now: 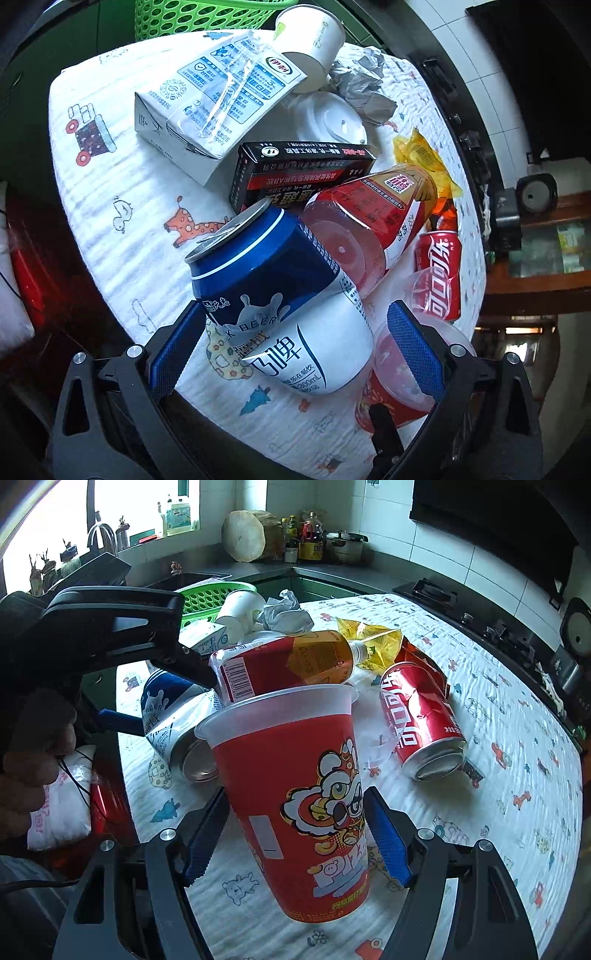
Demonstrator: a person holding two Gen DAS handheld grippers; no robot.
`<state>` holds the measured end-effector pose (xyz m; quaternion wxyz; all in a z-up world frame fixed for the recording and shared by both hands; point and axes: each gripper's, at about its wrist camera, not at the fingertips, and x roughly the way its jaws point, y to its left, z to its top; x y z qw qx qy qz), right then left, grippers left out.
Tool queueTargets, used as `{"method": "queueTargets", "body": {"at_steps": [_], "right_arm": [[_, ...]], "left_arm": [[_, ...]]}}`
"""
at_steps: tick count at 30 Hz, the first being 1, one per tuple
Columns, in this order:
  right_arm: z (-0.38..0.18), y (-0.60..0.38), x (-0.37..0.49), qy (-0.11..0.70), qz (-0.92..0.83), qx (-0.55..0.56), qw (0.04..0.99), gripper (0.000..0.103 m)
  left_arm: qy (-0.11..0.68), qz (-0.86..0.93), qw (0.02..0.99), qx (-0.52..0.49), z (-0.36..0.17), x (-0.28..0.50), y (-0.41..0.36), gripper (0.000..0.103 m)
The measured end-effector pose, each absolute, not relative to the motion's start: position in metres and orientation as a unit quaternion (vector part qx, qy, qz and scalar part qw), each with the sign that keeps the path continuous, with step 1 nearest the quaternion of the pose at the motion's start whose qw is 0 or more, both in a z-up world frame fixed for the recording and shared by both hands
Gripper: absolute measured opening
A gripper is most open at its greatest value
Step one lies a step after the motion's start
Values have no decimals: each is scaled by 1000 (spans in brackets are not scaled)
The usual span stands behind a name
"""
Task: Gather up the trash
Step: 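Grasp the blue-white can with the left tool while the right tool grasps the red paper cup, then carry the can into the green basket and open the left tool while the right tool carries the cup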
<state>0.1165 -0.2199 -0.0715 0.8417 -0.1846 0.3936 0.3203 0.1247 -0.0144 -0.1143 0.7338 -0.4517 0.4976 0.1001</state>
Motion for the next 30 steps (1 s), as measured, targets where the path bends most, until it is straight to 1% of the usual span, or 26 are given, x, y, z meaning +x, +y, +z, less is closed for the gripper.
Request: {"method": "queueTargets", "body": {"at_steps": [4, 20, 21, 23, 30], "right_arm": [[-72, -223, 115, 395, 317, -179, 843, 72], [-74, -227, 114, 398, 318, -159, 846, 72], [-74, -227, 114, 398, 318, -159, 846, 72], [-74, -228, 112, 398, 318, -158, 846, 72], [-71, -228, 105, 397, 324, -156, 844, 71]], "left_arm": [[496, 109, 726, -465, -120, 132, -13, 90], [521, 103, 708, -465, -134, 142, -30, 90], [520, 103, 709, -465, -134, 143, -31, 89], [521, 104, 712, -460, -133, 143, -30, 83], [519, 87, 722, -449, -130, 132, -26, 82]]}}
